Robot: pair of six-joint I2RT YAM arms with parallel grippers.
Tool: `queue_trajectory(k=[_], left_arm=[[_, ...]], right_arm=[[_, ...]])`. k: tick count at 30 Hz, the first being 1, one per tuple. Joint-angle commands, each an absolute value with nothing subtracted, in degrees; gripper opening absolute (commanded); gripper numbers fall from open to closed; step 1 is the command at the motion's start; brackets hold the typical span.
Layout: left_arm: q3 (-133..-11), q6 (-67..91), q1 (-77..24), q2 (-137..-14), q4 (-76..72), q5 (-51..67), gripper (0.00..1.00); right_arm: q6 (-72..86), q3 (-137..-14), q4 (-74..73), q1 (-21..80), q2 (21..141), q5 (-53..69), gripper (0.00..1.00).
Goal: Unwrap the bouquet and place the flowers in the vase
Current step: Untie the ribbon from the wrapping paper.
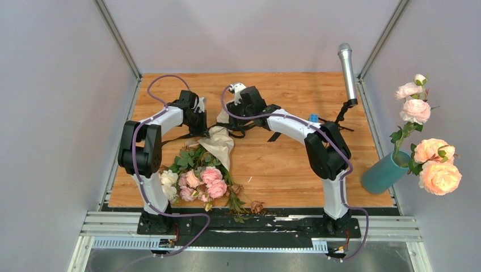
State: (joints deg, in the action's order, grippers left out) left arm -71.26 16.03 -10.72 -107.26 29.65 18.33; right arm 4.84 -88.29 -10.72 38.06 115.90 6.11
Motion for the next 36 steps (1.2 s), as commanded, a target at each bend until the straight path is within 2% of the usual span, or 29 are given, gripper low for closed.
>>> queue_trajectory(k=[1,6,9,13,15,25,36], left_arm=[[-70.97,14.68,-10.02,-106.79,31.02,15.43,0.00],[-71.02,14.76,-10.02,-106.88,31.03,15.62,0.00],[-70.93,14.76,-10.02,-106.88,31.02,15.56,0.00],[-70.84,14.59,-10.02,-106.64,31.15,15.15,0.00],[-71.00,14.59,-10.02,-106.54,31.20,15.05,0.00],[-71.17,14.59,-10.03,-105.75,31.20,15.38,0.00],[-71.20,14.68,-10.02,-105.18,31.19,15.57,0.00]], right_arm=[[0.86,-91.44,-14.32,37.44,118.70,10.64,0.47],[1.05,-92.28,-14.32,37.44,120.20,12.47,0.45],[1.03,-93.63,-14.44,37.16,122.07,10.90,0.38],[1.51,-94.87,-14.55,36.64,123.04,11.71,0.10],[1.51,-94.61,-14.44,36.61,122.65,11.66,0.00],[2.64,-85.70,-10.73,36.69,115.58,7.72,0.00],[5.81,-69.95,-4.02,37.00,105.70,2.23,0.00]])
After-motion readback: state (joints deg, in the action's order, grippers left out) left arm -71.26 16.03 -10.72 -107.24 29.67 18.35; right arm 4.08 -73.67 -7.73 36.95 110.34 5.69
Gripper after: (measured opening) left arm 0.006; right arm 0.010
